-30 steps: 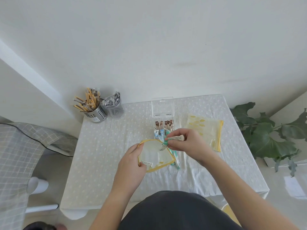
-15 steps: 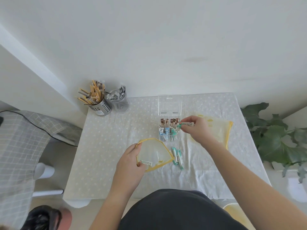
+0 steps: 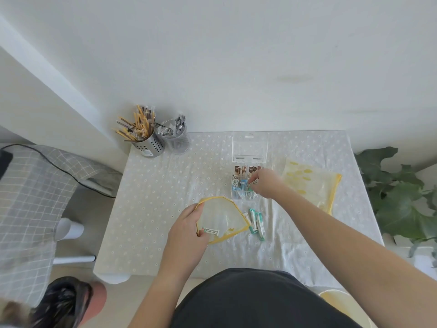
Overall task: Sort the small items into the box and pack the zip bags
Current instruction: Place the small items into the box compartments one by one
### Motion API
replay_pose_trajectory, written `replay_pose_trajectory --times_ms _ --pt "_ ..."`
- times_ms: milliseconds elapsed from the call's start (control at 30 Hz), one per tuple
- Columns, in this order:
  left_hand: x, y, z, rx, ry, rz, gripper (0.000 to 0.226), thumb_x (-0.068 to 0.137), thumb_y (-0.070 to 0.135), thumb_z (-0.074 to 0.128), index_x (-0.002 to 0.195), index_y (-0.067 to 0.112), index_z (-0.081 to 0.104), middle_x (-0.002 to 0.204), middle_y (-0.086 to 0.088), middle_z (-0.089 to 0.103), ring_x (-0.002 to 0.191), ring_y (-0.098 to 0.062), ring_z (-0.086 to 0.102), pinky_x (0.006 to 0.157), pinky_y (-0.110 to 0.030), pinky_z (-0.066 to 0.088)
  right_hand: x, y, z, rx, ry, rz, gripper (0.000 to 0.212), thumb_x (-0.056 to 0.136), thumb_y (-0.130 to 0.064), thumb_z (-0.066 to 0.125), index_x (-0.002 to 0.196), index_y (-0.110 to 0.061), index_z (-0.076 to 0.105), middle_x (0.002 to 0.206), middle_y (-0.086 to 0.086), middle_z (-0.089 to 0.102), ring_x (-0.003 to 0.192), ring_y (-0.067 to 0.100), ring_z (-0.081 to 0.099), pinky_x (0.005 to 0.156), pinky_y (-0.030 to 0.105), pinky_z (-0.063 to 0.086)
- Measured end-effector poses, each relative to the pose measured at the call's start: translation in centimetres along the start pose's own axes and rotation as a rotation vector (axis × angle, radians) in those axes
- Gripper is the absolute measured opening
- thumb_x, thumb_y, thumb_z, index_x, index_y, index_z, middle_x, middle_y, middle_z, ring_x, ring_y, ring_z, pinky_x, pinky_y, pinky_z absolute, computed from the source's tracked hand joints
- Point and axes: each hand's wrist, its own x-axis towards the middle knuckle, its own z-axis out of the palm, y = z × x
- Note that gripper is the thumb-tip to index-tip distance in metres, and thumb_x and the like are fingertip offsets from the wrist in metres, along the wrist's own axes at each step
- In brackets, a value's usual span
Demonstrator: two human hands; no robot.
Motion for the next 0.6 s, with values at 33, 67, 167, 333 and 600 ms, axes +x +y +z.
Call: replay_pose_trajectory --times_ms 33,67,167,333,600 --pt "0.0 0.1 0.0 -0.005 -0.004 0.001 0.076 0.088 0.001 0.059 0.156 0.032 0.046 0.144 0.031 0.042 0.119 -0.021 0.062 0.109 -0.037 0.05 0.2 -0.2 -0.2 -0.033 -0.024 -0.013 0.024 0.096 -0.009 0.059 0.11 -0.015 0.078 0.121 0.007 0.072 0.054 0.013 0.058 0.045 0.019 0.042" --pt "0.1 0.1 0.1 -0.009 -0.008 -0.001 0.076 0.088 0.001 0.059 0.156 0.032 0.046 0.142 0.032 0.041 0.119 -0.019 0.062 0.11 -0.037 0.05 0.4 -0.4 -0.3 -0.055 -0.042 -0.021 0.027 0.095 -0.005 0.058 0.112 -0.014 0.077 0.121 0.008 0.072 0.062 0.017 0.064 0.051 0.022 0.046" --pt "0.2 0.1 0.1 -0.013 -0.011 -0.002 0.075 0.089 0.002 0.058 0.157 0.032 0.045 0.15 0.028 0.042 0.126 -0.017 0.059 0.111 -0.039 0.049 0.9 -0.6 -0.6 -0.126 -0.08 -0.027 0.042 0.09 0.007 0.052 0.12 -0.014 0.074 0.116 0.008 0.073 0.088 0.023 0.072 0.061 0.026 0.053" --pt "0.3 -0.1 0.1 -0.026 -0.009 -0.005 0.076 0.089 0.002 0.058 0.157 0.032 0.045 0.152 0.025 0.043 0.127 -0.015 0.058 0.111 -0.039 0.05 1.2 -0.1 -0.3 -0.138 -0.045 -0.035 0.039 0.089 0.006 0.056 0.118 -0.013 0.074 0.099 0.004 0.07 0.086 0.023 0.073 0.068 0.03 0.059" --pt "0.1 -0.2 0.1 -0.032 -0.011 0.012 0.076 0.089 0.002 0.057 0.156 0.034 0.045 0.146 0.031 0.043 0.12 -0.018 0.061 0.108 -0.039 0.052 1.0 -0.5 0.7 -0.226 0.0 -0.029 0.018 0.092 -0.016 0.068 0.106 -0.014 0.08 0.112 0.004 0.076 0.09 0.023 0.074 0.07 0.029 0.058"
